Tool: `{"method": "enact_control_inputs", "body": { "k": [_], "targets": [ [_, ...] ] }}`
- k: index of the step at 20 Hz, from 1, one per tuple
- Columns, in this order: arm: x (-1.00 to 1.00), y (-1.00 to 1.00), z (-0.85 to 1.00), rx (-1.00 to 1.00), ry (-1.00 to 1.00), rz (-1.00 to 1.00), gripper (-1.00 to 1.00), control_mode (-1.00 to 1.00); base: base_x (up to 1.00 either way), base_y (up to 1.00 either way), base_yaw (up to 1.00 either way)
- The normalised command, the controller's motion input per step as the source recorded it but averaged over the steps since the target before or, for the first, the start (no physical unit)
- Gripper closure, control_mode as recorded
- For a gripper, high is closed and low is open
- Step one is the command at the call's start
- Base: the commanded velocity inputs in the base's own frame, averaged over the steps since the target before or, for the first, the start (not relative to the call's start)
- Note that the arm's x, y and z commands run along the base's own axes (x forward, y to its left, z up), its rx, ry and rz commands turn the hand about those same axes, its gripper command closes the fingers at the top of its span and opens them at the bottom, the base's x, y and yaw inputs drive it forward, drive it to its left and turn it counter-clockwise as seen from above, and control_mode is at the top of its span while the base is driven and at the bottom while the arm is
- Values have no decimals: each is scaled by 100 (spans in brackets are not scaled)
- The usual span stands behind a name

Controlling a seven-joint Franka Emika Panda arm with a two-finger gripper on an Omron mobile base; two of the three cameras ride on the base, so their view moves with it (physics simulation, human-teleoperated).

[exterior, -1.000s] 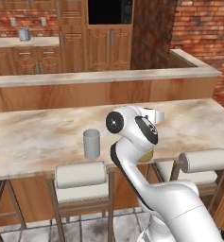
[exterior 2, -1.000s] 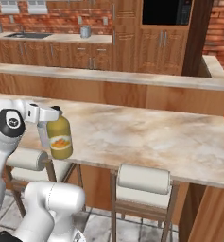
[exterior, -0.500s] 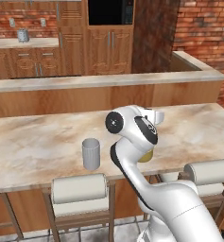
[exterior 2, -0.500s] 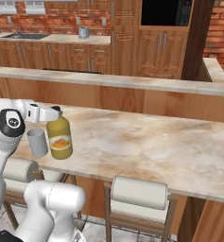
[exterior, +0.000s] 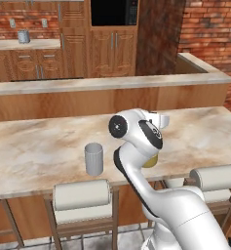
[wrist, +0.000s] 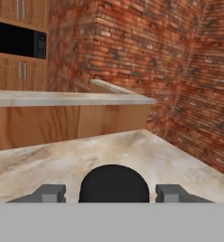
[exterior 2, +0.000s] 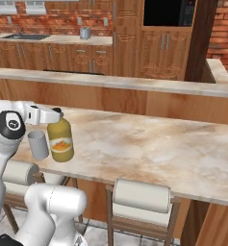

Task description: There is a wine glass and glass cup on the dining counter. Place the wine bottle next to the wine glass and the juice bottle next to the glass cup.

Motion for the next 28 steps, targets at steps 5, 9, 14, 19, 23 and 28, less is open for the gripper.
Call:
{"method": "enact_control_inputs", "body": {
  "k": [5, 9, 14, 19, 23, 28],
  "targets": [
    [0, 0, 0, 0, 0, 0, 100, 100, 0, 0, 0],
    [0, 0, 0, 0, 0, 0, 100, 100, 0, 0, 0],
    [0, 0, 0, 0, 0, 0, 100, 100, 0, 0, 1],
    [0, -3, 2, 9, 1, 38, 100, -100, 0, 0, 2],
    [0, -9, 7, 17, 2, 72, 100, -100, 0, 0, 0],
    [0, -4, 1, 5, 12, 83, 100, -100, 0, 0, 0]
  ]
}}
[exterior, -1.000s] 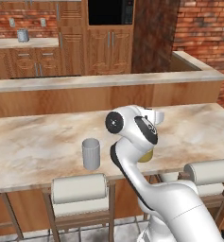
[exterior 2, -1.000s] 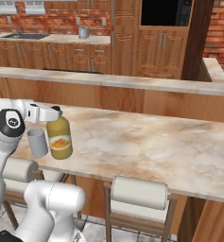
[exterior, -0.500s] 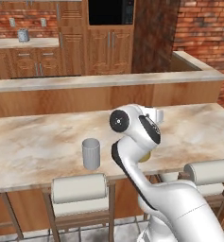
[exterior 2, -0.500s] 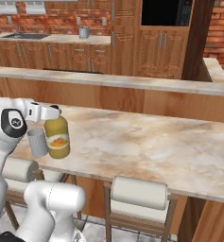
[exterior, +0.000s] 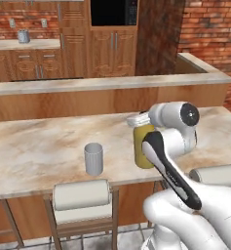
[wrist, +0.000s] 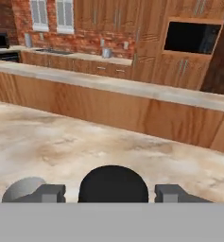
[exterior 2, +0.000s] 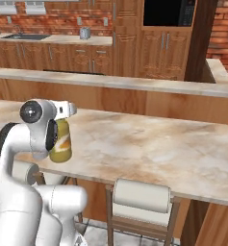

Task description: There is a wine glass and glass cup on the dining counter. Place the wine bottle next to the wine glass and the juice bottle next to the glass cup.

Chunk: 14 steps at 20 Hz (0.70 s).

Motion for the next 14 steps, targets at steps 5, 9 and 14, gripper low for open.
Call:
{"method": "enact_control_inputs", "body": {
  "k": [5, 9, 14],
  "targets": [
    [6, -8, -1, 0, 2, 89, 100, -100, 0, 0, 0],
    [34, -5, -10, 2, 0, 82, 100, -100, 0, 0, 0],
    [50, -1, -15, 11, 2, 65, 100, -100, 0, 0, 0]
  ]
}}
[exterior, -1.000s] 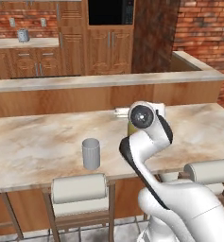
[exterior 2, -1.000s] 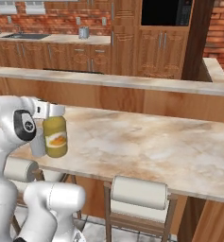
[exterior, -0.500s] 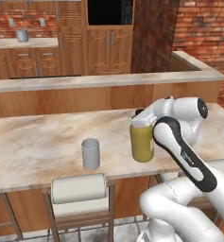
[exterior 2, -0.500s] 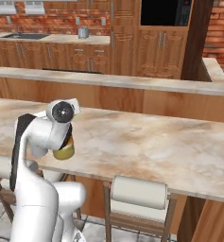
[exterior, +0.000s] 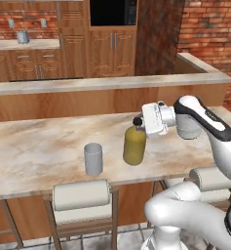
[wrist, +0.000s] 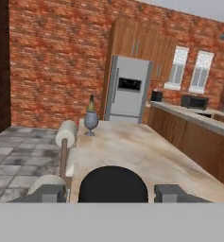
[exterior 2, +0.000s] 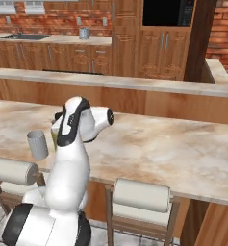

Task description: There is a wine glass and glass cup on the dining counter. Place the wine bottle next to the wine glass and the juice bottle next to the glass cup.

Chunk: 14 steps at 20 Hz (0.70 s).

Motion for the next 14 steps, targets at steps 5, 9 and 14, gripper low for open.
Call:
{"method": "enact_control_inputs", "body": {
  "k": [5, 9, 14],
  "targets": [
    [32, 0, -1, 17, 26, 43, 100, -100, 0, 0, 0],
    [31, 0, -5, 3, 24, 33, 100, -100, 0, 0, 0],
    [37, 0, -17, 0, 7, 27, 100, -100, 0, 0, 0]
  ]
}}
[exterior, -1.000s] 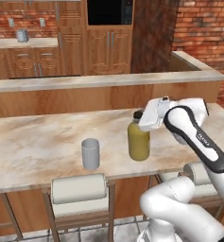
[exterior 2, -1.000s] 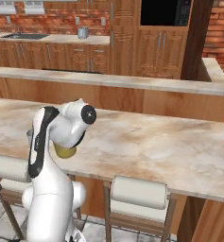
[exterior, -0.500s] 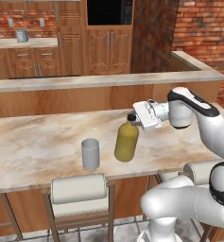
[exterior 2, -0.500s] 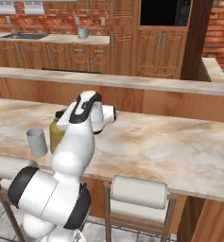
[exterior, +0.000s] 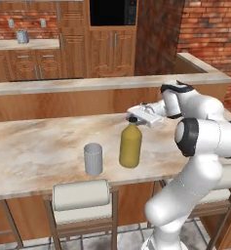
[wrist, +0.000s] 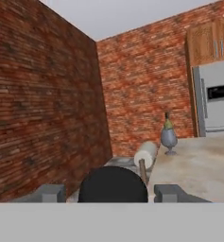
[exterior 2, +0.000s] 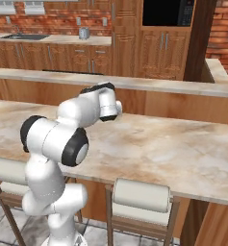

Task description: There is a wine glass and glass cup on the dining counter. Place the wine bottle next to the wine glass and the juice bottle next to the glass cup.

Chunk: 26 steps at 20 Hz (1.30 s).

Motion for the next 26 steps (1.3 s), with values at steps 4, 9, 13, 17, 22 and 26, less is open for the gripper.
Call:
{"method": "enact_control_inputs", "body": {
  "k": [4, 9, 13, 17, 22, 26],
  "targets": [
    [24, 0, -14, 0, -1, 24, 100, -100, 0, 0, 0],
    [17, 2, -18, 0, -2, 19, 100, -100, 0, 0, 0],
    [1, 10, -13, 0, -1, 7, 100, -100, 0, 0, 0],
    [0, 16, -7, 0, -6, 1, 100, -100, 0, 0, 0],
    [7, 21, -6, -1, -11, 0, 100, -100, 0, 0, 0],
    [14, 17, -13, -11, -8, -3, 100, -100, 0, 0, 0]
  ]
}}
